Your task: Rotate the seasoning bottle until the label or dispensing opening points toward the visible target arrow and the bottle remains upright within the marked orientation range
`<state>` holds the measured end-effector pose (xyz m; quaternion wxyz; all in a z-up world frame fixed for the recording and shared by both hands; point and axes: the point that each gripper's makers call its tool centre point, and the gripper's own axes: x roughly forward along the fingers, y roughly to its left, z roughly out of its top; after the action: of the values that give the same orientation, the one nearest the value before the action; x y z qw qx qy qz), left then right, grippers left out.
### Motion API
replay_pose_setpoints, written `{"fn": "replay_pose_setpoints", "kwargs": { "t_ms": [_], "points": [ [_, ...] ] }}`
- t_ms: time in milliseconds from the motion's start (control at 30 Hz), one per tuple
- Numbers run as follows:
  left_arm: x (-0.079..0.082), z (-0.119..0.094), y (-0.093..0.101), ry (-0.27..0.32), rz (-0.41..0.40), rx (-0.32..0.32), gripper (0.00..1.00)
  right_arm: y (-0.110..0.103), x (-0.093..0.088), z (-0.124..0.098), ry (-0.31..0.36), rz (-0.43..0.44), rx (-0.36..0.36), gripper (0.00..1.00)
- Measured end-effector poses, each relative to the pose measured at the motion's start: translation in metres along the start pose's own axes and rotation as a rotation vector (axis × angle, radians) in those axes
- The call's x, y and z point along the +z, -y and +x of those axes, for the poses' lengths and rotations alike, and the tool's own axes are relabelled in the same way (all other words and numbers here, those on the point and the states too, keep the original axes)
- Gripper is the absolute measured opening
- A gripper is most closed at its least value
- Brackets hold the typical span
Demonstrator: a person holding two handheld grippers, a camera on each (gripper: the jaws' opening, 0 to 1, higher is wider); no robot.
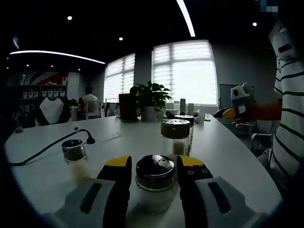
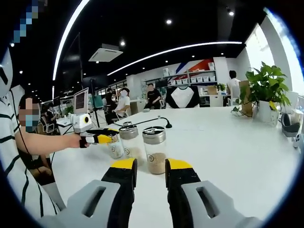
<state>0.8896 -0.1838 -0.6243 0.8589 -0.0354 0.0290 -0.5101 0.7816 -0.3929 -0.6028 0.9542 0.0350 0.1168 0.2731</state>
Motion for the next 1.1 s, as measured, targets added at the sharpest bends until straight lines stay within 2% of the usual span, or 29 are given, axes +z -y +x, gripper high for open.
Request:
{"fn": "replay_pose_setpoints", "kwargs": {
  "t_ms": [33, 67, 133, 167, 200, 267, 300, 367, 500, 633, 733, 900, 1100],
  "points": [
    [0.001, -0.002, 0.001, -0.003, 0.005, 0.014, 0.45, 0.000, 0.000, 0.001, -0.002, 0.000, 0.002, 0.22],
    [0.004, -0.005, 0.004, 0.005, 0.050, 0.025, 0.44, 0.000, -0.001, 0.002, -0.004, 0.000, 0.003, 0.22],
    [0.003, -0.007, 0.002, -0.017, 0.094, 0.107, 0.44, 0.001, -0.002, 0.005, -0.007, 0.002, 0.008, 0.22],
    [0.001, -0.007, 0.002, -0.033, 0.099, 0.133, 0.44, 0.001, -0.003, 0.006, -0.008, 0.003, 0.011, 0.22],
    [0.001, -0.007, -0.004, -0.029, 0.089, 0.200, 0.43, 0.001, -0.003, 0.007, -0.010, 0.004, 0.014, 0.22],
    [0.000, -0.005, -0.005, -0.027, 0.088, 0.240, 0.42, 0.002, -0.003, 0.009, -0.009, 0.006, 0.013, 0.22],
    [0.001, -0.004, -0.007, -0.006, 0.102, 0.278, 0.42, 0.001, -0.002, 0.009, -0.008, 0.008, 0.014, 0.22],
    [-0.004, 0.000, -0.002, -0.009, 0.101, 0.276, 0.43, 0.000, 0.000, 0.010, 0.000, 0.013, 0.017, 0.22],
    [-0.012, 0.003, -0.007, -0.035, 0.122, 0.329, 0.43, -0.002, 0.002, 0.011, 0.005, 0.010, 0.018, 0.22],
    [-0.015, 0.004, -0.011, -0.039, 0.095, 0.330, 0.38, -0.001, 0.005, 0.010, 0.013, 0.008, 0.016, 0.22],
    [-0.014, 0.002, -0.012, -0.044, 0.090, 0.306, 0.34, -0.001, 0.006, 0.010, 0.018, 0.015, 0.018, 0.22],
    [-0.015, 0.001, -0.007, -0.065, 0.090, 0.230, 0.34, 0.001, 0.006, 0.010, 0.021, 0.018, 0.017, 0.22],
    [-0.015, 0.004, -0.006, -0.062, 0.098, 0.152, 0.34, 0.000, 0.005, 0.010, 0.019, 0.020, 0.023, 0.22]
  ]
}}
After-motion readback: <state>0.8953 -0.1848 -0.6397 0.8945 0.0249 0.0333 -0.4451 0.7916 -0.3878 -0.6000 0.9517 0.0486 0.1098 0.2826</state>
